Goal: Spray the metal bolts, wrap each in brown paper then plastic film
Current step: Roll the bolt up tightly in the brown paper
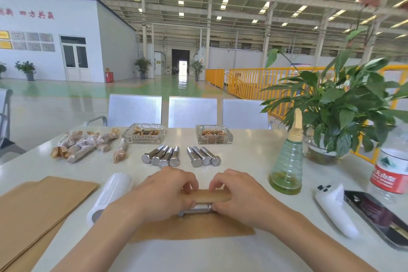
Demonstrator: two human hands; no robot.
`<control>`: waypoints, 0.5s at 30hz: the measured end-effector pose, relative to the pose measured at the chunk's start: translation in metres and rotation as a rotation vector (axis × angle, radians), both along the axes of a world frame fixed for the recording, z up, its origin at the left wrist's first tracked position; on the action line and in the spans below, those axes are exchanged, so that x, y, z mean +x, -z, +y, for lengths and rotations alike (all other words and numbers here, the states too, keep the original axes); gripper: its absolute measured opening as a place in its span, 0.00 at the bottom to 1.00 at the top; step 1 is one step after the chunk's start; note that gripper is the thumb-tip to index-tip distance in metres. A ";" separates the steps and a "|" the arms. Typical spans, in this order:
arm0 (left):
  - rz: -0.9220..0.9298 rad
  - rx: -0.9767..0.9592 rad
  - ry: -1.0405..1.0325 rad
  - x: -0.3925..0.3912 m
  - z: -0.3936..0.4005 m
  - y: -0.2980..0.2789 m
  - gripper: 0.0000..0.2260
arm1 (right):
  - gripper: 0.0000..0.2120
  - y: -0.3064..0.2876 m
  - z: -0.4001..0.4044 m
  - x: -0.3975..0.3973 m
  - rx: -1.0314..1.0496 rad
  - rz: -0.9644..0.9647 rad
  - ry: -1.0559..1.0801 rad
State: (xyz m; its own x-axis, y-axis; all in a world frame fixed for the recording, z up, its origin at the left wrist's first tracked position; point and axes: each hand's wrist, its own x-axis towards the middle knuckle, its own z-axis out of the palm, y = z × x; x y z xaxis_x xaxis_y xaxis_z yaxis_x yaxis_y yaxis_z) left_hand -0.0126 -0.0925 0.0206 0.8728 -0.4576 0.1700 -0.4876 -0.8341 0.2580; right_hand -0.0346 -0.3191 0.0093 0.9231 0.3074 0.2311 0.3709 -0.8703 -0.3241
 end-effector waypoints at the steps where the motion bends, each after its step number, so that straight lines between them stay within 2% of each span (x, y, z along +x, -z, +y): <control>1: -0.012 -0.002 0.008 0.000 -0.001 0.001 0.11 | 0.16 0.000 -0.001 -0.001 0.025 0.004 0.001; 3: -0.025 -0.007 0.023 -0.001 -0.001 0.000 0.08 | 0.18 0.000 -0.001 -0.001 0.060 0.003 -0.001; 9: -0.097 0.004 0.082 -0.004 0.000 0.001 0.06 | 0.10 -0.001 0.000 -0.006 0.016 -0.120 -0.020; 15: -0.111 0.014 0.081 -0.005 0.004 0.006 0.08 | 0.08 0.001 0.002 -0.015 0.002 -0.181 -0.049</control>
